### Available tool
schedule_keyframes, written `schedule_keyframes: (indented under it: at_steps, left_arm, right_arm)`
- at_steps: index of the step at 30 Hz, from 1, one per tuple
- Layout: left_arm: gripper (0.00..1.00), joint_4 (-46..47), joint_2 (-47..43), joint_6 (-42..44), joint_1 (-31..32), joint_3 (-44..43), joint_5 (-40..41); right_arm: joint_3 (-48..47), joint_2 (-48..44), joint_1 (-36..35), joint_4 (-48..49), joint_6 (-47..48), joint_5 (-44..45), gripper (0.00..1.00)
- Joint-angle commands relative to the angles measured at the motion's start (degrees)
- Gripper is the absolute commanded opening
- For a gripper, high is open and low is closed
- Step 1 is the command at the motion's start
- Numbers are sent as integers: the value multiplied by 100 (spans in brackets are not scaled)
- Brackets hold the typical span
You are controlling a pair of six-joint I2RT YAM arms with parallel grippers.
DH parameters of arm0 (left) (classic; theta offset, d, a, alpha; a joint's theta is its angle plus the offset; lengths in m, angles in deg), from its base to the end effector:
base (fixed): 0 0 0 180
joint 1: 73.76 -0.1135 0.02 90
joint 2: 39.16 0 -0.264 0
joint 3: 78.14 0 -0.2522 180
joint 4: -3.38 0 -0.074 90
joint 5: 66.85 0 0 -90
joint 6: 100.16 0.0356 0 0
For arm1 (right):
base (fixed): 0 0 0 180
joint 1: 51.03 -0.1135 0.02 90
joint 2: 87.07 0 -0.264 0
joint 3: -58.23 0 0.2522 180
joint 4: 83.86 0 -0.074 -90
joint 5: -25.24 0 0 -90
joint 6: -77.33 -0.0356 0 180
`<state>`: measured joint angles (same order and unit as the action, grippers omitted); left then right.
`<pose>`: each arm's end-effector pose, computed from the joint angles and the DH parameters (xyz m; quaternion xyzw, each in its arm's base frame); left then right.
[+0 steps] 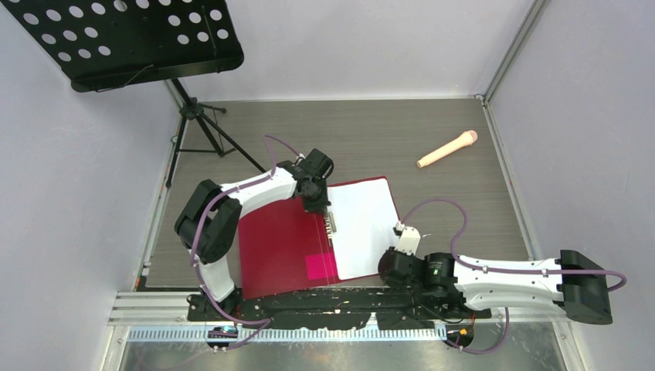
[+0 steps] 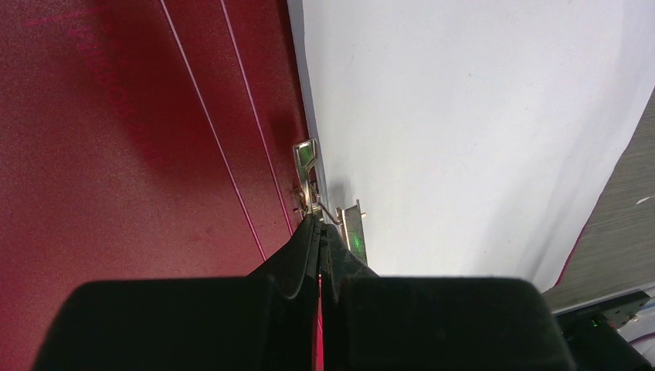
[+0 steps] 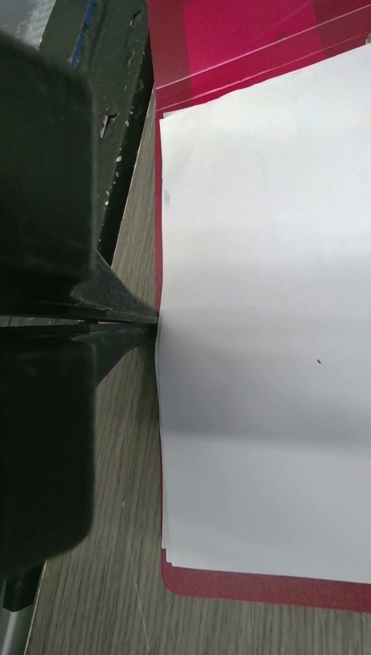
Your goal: Put the files into the folder
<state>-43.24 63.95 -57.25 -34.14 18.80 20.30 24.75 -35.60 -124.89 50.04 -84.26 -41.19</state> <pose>0.2763 -0.2310 0.1836 -0.0588 0.9773 -0.1565 0.1302 0.0532 0.1325 0.1462 0.0269 0.9547 0.1505 0.2552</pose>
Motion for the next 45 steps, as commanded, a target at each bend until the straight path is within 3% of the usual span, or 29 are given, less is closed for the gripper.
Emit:
schedule_keyframes:
  at_steps: [1,10,17,21,27,31,38,41,45]
  left_arm:
    - [0,108,-89,77,-42,0,-43]
    - [0,-41,-308,153,-96,-20,100]
    - [2,-190,-549,313,-376,-37,209]
    - [14,-239,-483,405,-633,-231,-3]
    - [26,-270,-410,481,-898,-312,-205]
    - [34,-156,-209,449,-1065,-360,-484]
    - [43,-41,187,414,-1197,-636,-868]
    - [42,-26,320,396,-1202,-740,-914]
    - [34,-17,490,394,-1211,-832,-979]
  right_arm:
    - [44,113,4,-242,111,231,6]
    - [-254,-234,-5,275,1230,-629,23]
    - [-999,-95,88,322,1761,-643,30]
    - [-1823,607,932,192,2622,-776,30]
    - [-2238,1319,3074,515,3753,-997,31]
    - [-2409,2084,3716,834,4067,-1105,32]
    - [-2453,3006,4046,1544,4347,-1356,35]
    - [-2496,3304,4047,1652,4370,-1404,35]
    - [-2549,3456,4047,1689,4401,-1387,35]
